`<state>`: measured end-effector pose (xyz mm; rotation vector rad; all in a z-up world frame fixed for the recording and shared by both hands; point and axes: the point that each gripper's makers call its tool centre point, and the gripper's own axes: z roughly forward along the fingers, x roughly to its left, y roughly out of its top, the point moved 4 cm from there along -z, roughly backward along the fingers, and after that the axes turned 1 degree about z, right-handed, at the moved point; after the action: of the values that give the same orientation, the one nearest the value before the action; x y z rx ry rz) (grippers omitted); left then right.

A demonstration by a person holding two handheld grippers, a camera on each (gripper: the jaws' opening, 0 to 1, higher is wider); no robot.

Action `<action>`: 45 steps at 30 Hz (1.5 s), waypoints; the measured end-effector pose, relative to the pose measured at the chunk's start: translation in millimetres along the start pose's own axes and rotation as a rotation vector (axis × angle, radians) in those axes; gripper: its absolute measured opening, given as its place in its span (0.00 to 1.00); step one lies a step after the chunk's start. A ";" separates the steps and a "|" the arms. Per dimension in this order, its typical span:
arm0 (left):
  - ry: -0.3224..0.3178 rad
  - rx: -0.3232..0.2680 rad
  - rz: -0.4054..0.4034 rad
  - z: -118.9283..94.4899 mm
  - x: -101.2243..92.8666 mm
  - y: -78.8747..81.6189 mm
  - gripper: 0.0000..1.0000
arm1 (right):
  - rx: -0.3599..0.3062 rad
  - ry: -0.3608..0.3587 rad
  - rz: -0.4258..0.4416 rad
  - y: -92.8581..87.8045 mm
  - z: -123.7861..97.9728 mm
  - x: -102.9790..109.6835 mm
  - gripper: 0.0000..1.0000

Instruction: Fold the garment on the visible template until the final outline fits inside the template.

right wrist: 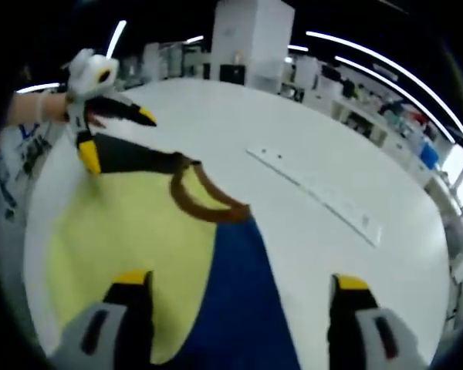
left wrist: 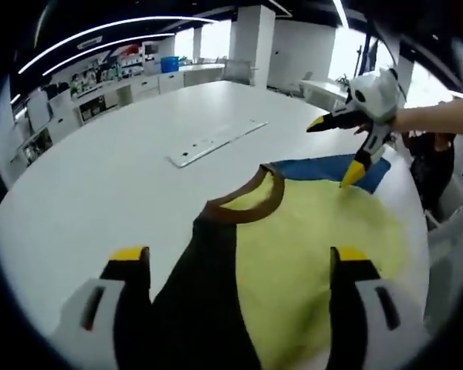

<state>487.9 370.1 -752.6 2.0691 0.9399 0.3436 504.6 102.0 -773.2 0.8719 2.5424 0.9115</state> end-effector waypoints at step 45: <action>0.111 -0.116 -0.232 -157.9 -42.7 -80.6 0.80 | 0.094 0.183 0.020 -90.0 -48.0 85.3 0.10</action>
<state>334.6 460.4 -712.3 1.8294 1.1858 0.3835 377.1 78.2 -802.3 0.8787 2.7575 0.9228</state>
